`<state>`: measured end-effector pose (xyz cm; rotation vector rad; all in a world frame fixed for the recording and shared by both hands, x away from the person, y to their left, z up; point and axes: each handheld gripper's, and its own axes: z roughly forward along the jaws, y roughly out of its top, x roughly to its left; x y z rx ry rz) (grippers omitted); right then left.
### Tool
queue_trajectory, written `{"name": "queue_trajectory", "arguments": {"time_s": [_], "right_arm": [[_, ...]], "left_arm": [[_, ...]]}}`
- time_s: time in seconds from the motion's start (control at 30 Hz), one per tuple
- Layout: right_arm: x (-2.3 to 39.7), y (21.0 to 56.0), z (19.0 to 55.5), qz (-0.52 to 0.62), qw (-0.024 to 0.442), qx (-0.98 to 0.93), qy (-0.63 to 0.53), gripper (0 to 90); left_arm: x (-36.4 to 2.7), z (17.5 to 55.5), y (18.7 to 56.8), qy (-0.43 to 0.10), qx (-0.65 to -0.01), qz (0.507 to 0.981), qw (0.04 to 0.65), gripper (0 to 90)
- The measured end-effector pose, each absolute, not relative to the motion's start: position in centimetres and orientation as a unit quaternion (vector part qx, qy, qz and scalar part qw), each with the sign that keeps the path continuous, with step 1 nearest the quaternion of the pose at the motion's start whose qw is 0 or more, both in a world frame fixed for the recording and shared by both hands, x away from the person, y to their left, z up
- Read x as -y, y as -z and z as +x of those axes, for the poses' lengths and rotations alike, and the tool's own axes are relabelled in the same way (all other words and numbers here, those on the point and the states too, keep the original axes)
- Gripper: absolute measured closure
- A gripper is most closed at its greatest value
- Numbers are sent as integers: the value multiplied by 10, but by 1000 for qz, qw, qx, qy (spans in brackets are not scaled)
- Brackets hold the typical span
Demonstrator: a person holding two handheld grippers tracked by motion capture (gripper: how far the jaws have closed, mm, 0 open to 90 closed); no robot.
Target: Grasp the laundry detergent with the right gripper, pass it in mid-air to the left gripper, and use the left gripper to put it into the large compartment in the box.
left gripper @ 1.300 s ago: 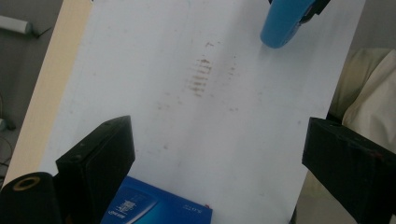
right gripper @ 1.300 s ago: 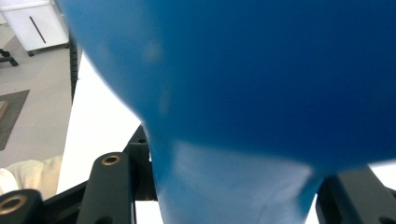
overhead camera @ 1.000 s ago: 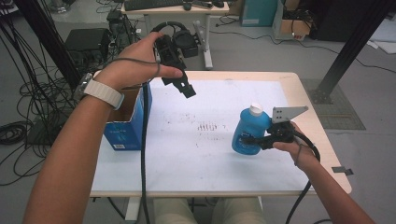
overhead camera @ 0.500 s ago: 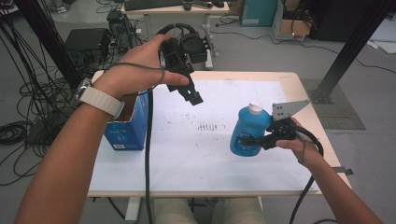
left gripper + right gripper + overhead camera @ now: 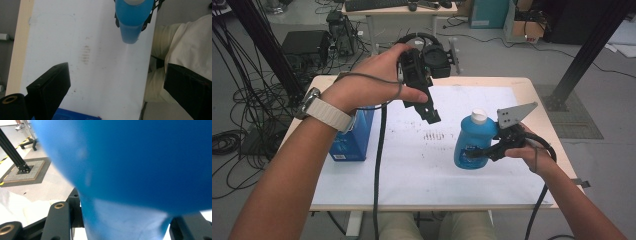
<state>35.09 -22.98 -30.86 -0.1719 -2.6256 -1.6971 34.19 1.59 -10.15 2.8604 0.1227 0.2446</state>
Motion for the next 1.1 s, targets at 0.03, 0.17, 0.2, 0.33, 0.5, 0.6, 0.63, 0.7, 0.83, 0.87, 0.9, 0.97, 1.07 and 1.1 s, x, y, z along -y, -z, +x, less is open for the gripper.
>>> {"name": "queue_trajectory", "arguments": {"time_s": [0.03, 0.17, 0.2, 0.33, 0.5, 0.6, 0.63, 0.7, 0.83, 0.87, 0.9, 0.97, 1.07, 1.1], "right_arm": [[229, 307, 351, -53, 5, 839, 542, 431], [224, 303, 351, -40, 3, 840, 541, 431], [223, 302, 351, -38, 3, 840, 541, 431], [218, 298, 350, -30, 15, 849, 527, 430], [212, 297, 349, -21, 13, 851, 524, 431], [208, 297, 350, -15, 15, 853, 522, 430], [207, 297, 350, -15, 16, 853, 521, 430], [205, 297, 350, -13, 16, 854, 520, 430], [200, 299, 350, -10, 18, 857, 515, 430], [198, 299, 350, -9, 19, 857, 514, 430], [197, 300, 350, -9, 19, 858, 514, 430], [194, 302, 350, -8, 18, 858, 513, 430], [190, 303, 350, -3, 19, 862, 507, 430], [188, 304, 350, -1, 20, 862, 506, 430]], "left_arm": [[-15, 342, 102, -82, -42, 987, 135, 73], [-12, 343, 104, -78, -42, 987, 132, 75], [-11, 343, 105, -75, -42, 988, 131, 74], [-9, 342, 109, -67, -42, 988, 129, 74], [-7, 342, 112, -57, -47, 989, 132, 63], [-6, 341, 115, -51, -47, 989, 130, 54], [-6, 340, 115, -51, -47, 989, 130, 52], [-6, 339, 118, -45, -46, 990, 127, 52], [-5, 339, 122, -39, -46, 990, 124, 53], [-4, 339, 122, -38, -47, 990, 124, 53], [-4, 339, 123, -37, -46, 990, 125, 52], [-3, 339, 124, -34, -47, 990, 125, 51], [-1, 340, 127, -33, -45, 991, 125, 49], [-1, 340, 127, -32, -45, 991, 125, 49]]}}
